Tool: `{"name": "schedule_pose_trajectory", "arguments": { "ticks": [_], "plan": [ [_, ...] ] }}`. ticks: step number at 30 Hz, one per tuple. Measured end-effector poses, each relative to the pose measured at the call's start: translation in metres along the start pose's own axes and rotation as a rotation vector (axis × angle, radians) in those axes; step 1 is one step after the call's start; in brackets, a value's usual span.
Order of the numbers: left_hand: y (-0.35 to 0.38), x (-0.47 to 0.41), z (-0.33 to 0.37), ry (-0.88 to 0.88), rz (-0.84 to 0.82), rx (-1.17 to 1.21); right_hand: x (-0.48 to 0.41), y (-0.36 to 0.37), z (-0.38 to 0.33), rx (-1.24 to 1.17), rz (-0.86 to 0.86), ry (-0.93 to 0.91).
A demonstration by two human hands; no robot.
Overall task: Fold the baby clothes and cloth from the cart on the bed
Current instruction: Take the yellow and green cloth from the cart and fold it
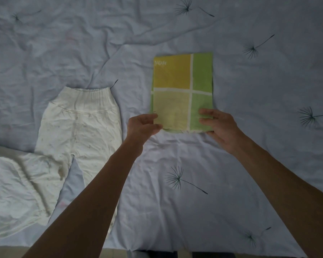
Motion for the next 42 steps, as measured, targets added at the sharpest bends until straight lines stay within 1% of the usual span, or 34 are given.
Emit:
{"name": "schedule_pose_trajectory", "arguments": {
  "ticks": [6,10,13,16,21,28,42],
  "plan": [
    [-0.001,0.000,0.007,-0.007,-0.016,-0.095,0.001,0.000,0.001,0.011,-0.004,0.003],
    [0.002,-0.004,0.012,0.002,-0.072,-0.119,0.002,0.000,0.000,0.010,-0.013,0.001],
    [0.008,-0.008,0.014,-0.022,-0.110,-0.152,0.001,0.001,0.000,0.018,-0.033,0.001],
    [0.016,-0.013,0.017,-0.040,-0.138,-0.149,0.001,0.002,-0.002,0.011,-0.045,-0.002],
    [0.026,-0.011,0.020,-0.086,-0.167,-0.080,-0.004,0.004,-0.002,0.038,-0.062,-0.001],
    [0.021,-0.013,0.021,-0.032,-0.147,-0.165,-0.003,0.002,-0.010,0.095,-0.037,-0.018],
    [0.017,-0.017,0.053,0.057,-0.162,-0.082,-0.004,0.010,-0.053,0.083,-0.038,-0.064]
  ]
}}
Point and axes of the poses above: each hand's wrist, its own x-axis away from the middle knuckle, its own y-axis out of the palm, z = x × y, the point moved 7 cm from there along -x, towards the middle knuckle, and after that the axes turned 6 degrees about -z, right-handed, at the moved point
